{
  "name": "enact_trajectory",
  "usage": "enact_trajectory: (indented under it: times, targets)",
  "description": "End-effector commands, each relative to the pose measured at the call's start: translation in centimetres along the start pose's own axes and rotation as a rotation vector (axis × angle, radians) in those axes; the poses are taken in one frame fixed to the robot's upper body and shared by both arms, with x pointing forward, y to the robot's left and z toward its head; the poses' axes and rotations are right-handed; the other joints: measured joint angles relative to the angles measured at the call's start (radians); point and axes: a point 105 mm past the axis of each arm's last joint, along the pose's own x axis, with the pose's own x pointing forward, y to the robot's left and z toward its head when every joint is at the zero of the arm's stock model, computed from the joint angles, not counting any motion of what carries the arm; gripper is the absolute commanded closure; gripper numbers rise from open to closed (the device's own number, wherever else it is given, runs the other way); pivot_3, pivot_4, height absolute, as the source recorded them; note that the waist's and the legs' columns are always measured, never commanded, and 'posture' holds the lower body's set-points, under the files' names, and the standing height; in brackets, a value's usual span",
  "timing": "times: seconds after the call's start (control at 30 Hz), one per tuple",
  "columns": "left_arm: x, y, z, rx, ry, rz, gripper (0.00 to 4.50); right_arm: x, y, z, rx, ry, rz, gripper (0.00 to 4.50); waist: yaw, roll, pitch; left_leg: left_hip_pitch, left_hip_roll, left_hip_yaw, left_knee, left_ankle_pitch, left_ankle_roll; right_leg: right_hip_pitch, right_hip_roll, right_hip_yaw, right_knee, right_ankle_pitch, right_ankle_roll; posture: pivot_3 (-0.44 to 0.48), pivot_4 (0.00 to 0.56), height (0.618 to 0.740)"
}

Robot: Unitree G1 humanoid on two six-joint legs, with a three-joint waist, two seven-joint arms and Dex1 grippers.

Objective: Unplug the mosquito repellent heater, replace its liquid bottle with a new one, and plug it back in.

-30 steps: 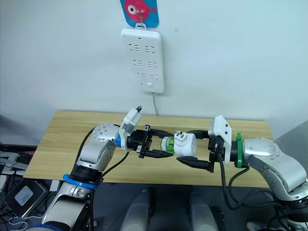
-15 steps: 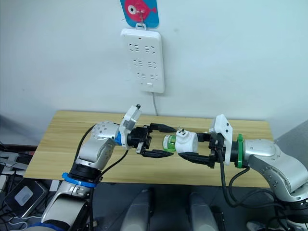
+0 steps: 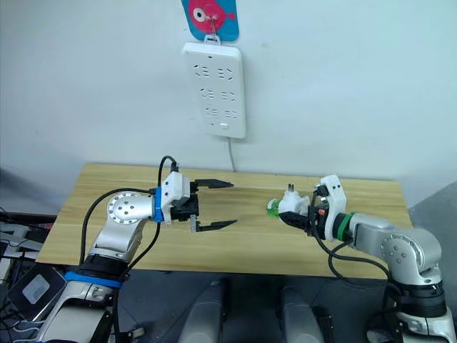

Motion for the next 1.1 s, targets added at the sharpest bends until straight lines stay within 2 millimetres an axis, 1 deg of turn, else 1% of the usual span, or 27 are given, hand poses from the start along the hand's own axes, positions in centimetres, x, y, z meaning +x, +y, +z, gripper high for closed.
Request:
enact_trajectory:
  times: [0.03,0.1,0.23,0.43,0.57,0.63,0.7,0.83,0.87,1.07,1.1]
  targets:
    - [2.6,-0.5,0.4,0.081,0.037,-0.037,0.0,0.2,0.7,1.0,0.024,-0.006,0.007,1.5,0.005,0.0,0.0,0.0,0.0,0.0,0.0,0.0,0.0,0.0,0.0,0.0,0.0,0.0,0.0,0.206,0.256,0.74]
    - [3.8,-0.4,0.6,0.089,0.038,-0.029,0.0,0.5,1.1,1.2,0.032,0.002,0.016,1.5,0.011,0.0,0.0,-0.001,0.0,0.0,0.0,0.0,0.0,-0.001,0.0,0.0,0.0,0.0,0.0,0.197,0.254,0.74]
    - [5.4,0.0,0.7,0.145,0.056,-0.01,0.0,0.7,2.0,1.3,0.035,0.016,0.03,1.5,0.015,0.0,0.0,-0.001,0.0,0.0,-0.001,0.0,0.0,-0.001,0.0,0.0,0.0,0.001,-0.001,0.184,0.252,0.74]
    - [6.5,0.4,0.7,0.149,0.076,0.015,0.0,0.8,2.8,1.6,0.047,0.007,0.041,1.5,0.014,0.0,0.0,-0.001,0.0,0.0,-0.001,0.0,0.0,-0.001,0.001,0.0,0.0,0.001,-0.002,0.171,0.25,0.74]
    - [7.2,0.0,0.8,0.148,0.08,0.012,0.0,0.8,3.2,2.0,0.065,-0.006,0.053,1.5,0.012,0.0,0.0,-0.001,0.0,0.0,-0.001,0.0,0.0,-0.001,0.001,0.0,0.001,0.001,-0.002,0.161,0.248,0.74]
    - [7.4,-0.3,0.7,0.142,0.081,0.0,0.39,0.8,3.3,2.0,0.07,-0.005,0.057,1.5,0.012,0.0,-0.001,-0.001,0.0,0.0,-0.001,0.0,0.0,-0.001,0.001,0.0,0.0,0.002,-0.003,0.161,0.248,0.74]
    - [7.5,-0.3,0.6,0.145,0.091,0.008,0.9,0.8,3.5,2.0,0.075,-0.005,0.064,1.5,0.011,0.0,-0.001,-0.001,0.0,0.0,-0.001,0.0,0.0,-0.001,0.001,-0.001,0.0,0.002,-0.003,0.161,0.248,0.74]
    - [7.7,-0.2,0.5,0.144,0.101,0.012,2.15,0.8,3.8,2.0,0.062,0.003,0.08,1.5,0.011,0.001,-0.001,-0.001,0.0,0.0,-0.002,0.0,0.0,-0.001,0.001,-0.001,0.0,0.002,-0.003,0.161,0.248,0.74]
    - [7.7,-0.2,0.5,0.145,0.1,0.013,2.25,0.8,3.8,2.0,0.063,0.003,0.08,1.5,0.011,0.001,-0.001,-0.001,0.0,0.0,-0.002,0.0,0.0,-0.001,0.001,0.0,0.0,0.002,-0.003,0.161,0.248,0.74]
    - [7.7,-0.3,0.7,0.144,0.094,0.013,2.25,0.9,4.4,2.2,0.027,0.011,0.101,1.5,0.011,0.001,-0.001,-0.001,0.0,0.0,-0.002,0.0,0.0,-0.001,0.001,-0.001,0.0,0.002,-0.003,0.169,0.242,0.74]
    - [7.7,-0.3,0.7,0.144,0.094,0.014,2.25,0.9,4.6,2.2,0.029,0.005,0.11,1.15,0.011,0.001,-0.001,-0.001,0.0,0.0,-0.002,0.0,0.0,-0.001,0.001,-0.001,0.0,0.002,-0.003,0.169,0.242,0.74]
